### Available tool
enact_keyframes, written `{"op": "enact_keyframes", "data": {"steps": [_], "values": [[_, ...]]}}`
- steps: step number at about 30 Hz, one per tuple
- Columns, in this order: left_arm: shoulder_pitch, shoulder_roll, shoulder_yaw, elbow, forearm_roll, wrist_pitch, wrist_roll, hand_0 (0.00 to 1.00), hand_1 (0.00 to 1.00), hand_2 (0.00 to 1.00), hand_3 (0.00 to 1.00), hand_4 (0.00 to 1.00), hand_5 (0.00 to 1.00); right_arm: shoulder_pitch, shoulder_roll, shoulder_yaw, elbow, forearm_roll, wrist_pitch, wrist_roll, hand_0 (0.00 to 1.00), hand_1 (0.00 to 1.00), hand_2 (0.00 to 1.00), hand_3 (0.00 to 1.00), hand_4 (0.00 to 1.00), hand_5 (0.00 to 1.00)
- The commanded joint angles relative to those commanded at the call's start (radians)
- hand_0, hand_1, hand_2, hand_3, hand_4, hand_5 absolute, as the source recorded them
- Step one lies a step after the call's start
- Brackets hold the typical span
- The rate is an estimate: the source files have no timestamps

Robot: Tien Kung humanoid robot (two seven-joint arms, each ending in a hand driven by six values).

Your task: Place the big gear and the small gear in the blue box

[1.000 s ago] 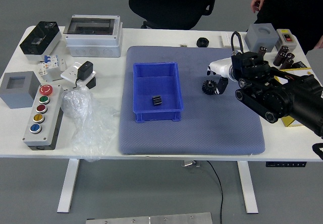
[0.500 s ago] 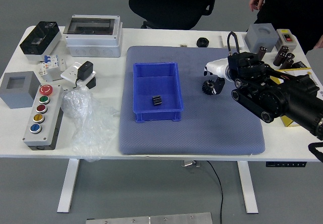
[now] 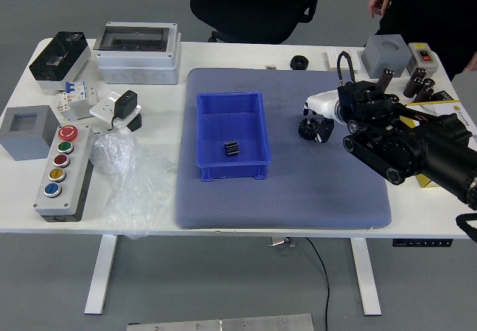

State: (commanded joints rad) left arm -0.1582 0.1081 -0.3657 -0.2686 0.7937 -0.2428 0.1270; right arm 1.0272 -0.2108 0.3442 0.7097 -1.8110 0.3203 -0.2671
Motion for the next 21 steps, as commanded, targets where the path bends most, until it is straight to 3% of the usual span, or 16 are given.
{"op": "enact_keyframes", "data": {"steps": [21], "values": [[-0.01, -0.007, 0.005, -0.001, 0.002, 0.0, 0.0, 0.857, 0.822, 0.821, 0.773, 0.594, 0.372, 0.0, 0.023, -0.013, -0.038, 0.015, -0.023, 0.008, 0.564, 0.588, 0.794, 0.836, 0.751, 0.015]]}}
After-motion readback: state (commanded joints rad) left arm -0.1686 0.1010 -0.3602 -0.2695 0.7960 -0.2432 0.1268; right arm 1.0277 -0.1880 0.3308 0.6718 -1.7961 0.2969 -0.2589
